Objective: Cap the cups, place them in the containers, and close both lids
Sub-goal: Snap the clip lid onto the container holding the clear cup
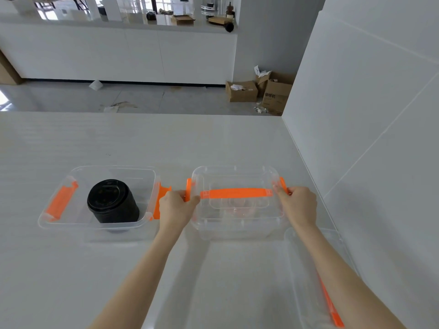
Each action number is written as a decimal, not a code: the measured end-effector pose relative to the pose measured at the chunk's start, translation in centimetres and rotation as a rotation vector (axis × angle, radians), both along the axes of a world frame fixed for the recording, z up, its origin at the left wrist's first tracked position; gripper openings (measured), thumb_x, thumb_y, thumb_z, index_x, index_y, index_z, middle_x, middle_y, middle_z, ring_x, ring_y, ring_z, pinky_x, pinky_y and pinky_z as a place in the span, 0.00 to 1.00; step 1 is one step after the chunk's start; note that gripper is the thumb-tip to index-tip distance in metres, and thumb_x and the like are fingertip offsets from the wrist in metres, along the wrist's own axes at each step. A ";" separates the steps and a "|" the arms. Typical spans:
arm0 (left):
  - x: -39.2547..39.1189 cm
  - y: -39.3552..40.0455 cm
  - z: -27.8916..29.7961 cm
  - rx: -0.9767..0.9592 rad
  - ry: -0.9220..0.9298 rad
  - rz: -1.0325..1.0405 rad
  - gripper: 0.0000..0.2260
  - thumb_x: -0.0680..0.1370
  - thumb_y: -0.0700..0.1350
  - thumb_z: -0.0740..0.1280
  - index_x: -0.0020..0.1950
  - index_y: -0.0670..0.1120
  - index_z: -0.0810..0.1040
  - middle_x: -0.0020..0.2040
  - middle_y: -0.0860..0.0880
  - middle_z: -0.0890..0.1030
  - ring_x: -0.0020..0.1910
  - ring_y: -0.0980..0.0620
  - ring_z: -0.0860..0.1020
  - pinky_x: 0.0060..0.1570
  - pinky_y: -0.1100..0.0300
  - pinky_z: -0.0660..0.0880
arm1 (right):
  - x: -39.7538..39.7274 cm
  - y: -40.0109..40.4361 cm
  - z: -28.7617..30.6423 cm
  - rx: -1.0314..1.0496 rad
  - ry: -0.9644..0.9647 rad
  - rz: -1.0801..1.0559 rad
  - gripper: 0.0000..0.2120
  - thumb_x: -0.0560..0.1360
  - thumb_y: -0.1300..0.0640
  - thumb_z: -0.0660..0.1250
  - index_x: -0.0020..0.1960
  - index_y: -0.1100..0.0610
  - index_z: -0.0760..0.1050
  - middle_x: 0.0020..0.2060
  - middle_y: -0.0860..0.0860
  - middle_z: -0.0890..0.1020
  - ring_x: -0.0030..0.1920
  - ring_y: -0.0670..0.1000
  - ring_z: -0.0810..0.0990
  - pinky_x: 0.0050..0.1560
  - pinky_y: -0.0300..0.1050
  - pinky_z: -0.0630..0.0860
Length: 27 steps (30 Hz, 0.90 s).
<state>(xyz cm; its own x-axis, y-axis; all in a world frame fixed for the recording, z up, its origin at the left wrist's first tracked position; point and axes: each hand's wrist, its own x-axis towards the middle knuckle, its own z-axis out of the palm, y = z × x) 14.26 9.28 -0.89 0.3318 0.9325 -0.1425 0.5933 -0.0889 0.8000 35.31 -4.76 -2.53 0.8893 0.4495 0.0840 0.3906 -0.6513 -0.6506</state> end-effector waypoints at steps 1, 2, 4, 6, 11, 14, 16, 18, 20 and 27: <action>0.1 -0.1 0.0 0.043 0.033 -0.018 0.17 0.72 0.43 0.66 0.25 0.38 0.69 0.24 0.46 0.67 0.26 0.48 0.65 0.29 0.58 0.63 | 0.0 0.0 -0.1 -0.022 -0.031 0.000 0.28 0.75 0.42 0.63 0.25 0.62 0.69 0.23 0.59 0.74 0.30 0.61 0.75 0.31 0.48 0.66; 0.1 -0.1 0.0 0.080 0.062 -0.033 0.19 0.72 0.42 0.65 0.23 0.42 0.63 0.22 0.48 0.64 0.24 0.49 0.63 0.27 0.58 0.60 | -0.1 0.1 -0.1 -0.046 -0.063 -0.002 0.28 0.75 0.42 0.61 0.25 0.61 0.68 0.25 0.60 0.75 0.31 0.61 0.74 0.33 0.48 0.66; 0.3 0.0 0.0 0.130 0.109 -0.052 0.21 0.73 0.40 0.64 0.22 0.44 0.59 0.21 0.49 0.63 0.23 0.51 0.62 0.25 0.59 0.58 | -0.3 0.3 -0.1 -0.098 -0.122 -0.005 0.28 0.77 0.42 0.58 0.29 0.62 0.70 0.30 0.64 0.78 0.34 0.63 0.74 0.34 0.47 0.65; 0.4 0.0 0.0 0.177 0.175 -0.081 0.21 0.74 0.40 0.62 0.23 0.45 0.59 0.22 0.49 0.63 0.24 0.50 0.64 0.26 0.58 0.58 | -0.8 0.6 -0.1 -0.177 -0.196 -0.004 0.29 0.79 0.43 0.55 0.38 0.67 0.77 0.38 0.67 0.82 0.41 0.66 0.79 0.37 0.50 0.68; 0.8 -0.2 -0.2 0.278 0.287 -0.126 0.19 0.77 0.40 0.58 0.25 0.44 0.60 0.24 0.48 0.65 0.33 0.43 0.70 0.33 0.56 0.63 | -1.6 0.8 0.0 -0.280 -0.277 0.030 0.28 0.80 0.46 0.51 0.47 0.68 0.79 0.44 0.67 0.82 0.48 0.66 0.79 0.44 0.52 0.74; 0.7 -0.3 -0.2 0.283 0.302 -0.127 0.15 0.77 0.41 0.58 0.30 0.40 0.66 0.33 0.39 0.77 0.38 0.37 0.76 0.34 0.56 0.65 | -1.6 0.2 0.5 -0.238 -0.227 0.027 0.29 0.79 0.43 0.52 0.44 0.66 0.80 0.41 0.65 0.83 0.44 0.65 0.79 0.39 0.49 0.69; 0.8 -0.5 -0.1 0.288 0.359 -0.171 0.12 0.78 0.42 0.57 0.38 0.38 0.72 0.44 0.35 0.81 0.44 0.36 0.78 0.36 0.55 0.67 | -1.5 -0.8 1.1 -0.171 -0.108 0.086 0.27 0.79 0.43 0.53 0.44 0.63 0.80 0.39 0.62 0.82 0.42 0.63 0.78 0.39 0.47 0.66; 0.6 -1.1 0.2 0.283 0.395 -0.223 0.13 0.79 0.44 0.56 0.53 0.35 0.72 0.53 0.36 0.79 0.52 0.37 0.77 0.41 0.53 0.69 | -1.5 -2.9 1.2 -0.002 0.095 0.143 0.21 0.79 0.46 0.55 0.51 0.61 0.79 0.43 0.59 0.83 0.48 0.59 0.79 0.45 0.45 0.68; 0.3 -2.4 0.3 0.307 0.353 -0.292 0.21 0.79 0.46 0.56 0.69 0.37 0.62 0.65 0.38 0.72 0.65 0.39 0.70 0.56 0.51 0.71 | -1.9 -6.3 0.2 0.088 0.168 0.139 0.18 0.79 0.51 0.58 0.63 0.59 0.74 0.54 0.57 0.82 0.58 0.56 0.78 0.54 0.44 0.68; -0.1 -11.1 -2.8 0.824 0.146 -0.798 0.23 0.75 0.50 0.57 0.69 0.46 0.66 0.70 0.45 0.71 0.72 0.45 0.64 0.70 0.51 0.62 | -6.0 -19.5 -8.2 -0.345 -0.169 0.407 0.25 0.68 0.42 0.61 0.54 0.57 0.80 0.53 0.53 0.83 0.56 0.51 0.77 0.59 0.38 0.64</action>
<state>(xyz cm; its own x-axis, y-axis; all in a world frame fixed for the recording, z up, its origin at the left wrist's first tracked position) 14.19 -1.83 -3.73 0.8988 0.2931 0.3260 0.2155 -0.9429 0.2538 29.28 -24.22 -10.73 0.6250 0.7806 -0.0021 0.7356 -0.5899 -0.3330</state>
